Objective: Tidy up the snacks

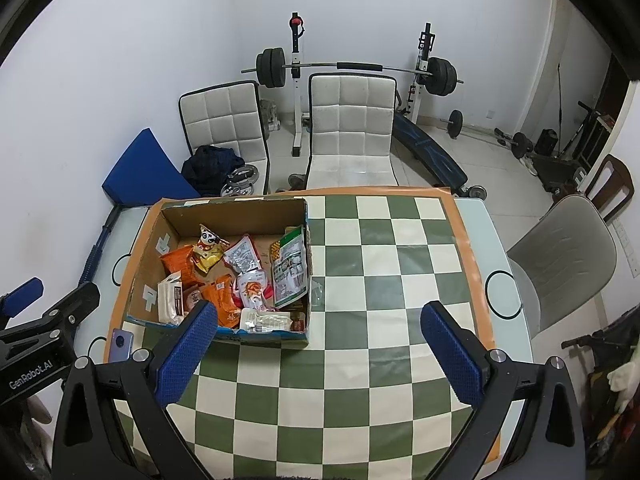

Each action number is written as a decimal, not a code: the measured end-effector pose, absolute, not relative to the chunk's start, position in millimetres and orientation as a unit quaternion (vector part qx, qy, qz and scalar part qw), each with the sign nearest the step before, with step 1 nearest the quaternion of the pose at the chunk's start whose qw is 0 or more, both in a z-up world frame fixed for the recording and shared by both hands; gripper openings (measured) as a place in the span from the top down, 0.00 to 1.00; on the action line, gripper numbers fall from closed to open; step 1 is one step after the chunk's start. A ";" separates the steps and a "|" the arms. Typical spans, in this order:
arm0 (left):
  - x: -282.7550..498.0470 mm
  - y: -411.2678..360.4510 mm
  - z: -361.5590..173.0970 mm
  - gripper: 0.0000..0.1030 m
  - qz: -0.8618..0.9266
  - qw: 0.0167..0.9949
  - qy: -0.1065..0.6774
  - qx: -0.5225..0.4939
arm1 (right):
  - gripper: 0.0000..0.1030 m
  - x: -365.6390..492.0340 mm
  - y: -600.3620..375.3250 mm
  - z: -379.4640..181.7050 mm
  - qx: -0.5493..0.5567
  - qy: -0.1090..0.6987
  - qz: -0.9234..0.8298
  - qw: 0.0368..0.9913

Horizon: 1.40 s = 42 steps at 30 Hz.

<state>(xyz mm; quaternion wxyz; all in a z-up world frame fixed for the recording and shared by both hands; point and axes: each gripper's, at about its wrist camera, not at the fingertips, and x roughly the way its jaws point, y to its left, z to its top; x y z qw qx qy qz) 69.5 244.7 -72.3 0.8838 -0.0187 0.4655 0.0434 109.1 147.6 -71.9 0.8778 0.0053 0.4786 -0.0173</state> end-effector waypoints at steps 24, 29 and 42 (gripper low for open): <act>70.9 242.3 -72.0 0.00 0.041 0.882 0.469 -0.010 | 0.00 113.3 132.6 -73.2 0.012 0.477 -0.023 0.878; 70.6 242.1 -71.7 0.00 0.041 0.882 0.469 -0.010 | 0.00 113.2 133.3 -73.1 0.011 0.478 -0.022 0.878; 70.5 241.9 -71.5 0.00 0.040 0.882 0.469 -0.009 | 0.00 111.6 134.6 -73.4 0.010 0.476 -0.023 0.879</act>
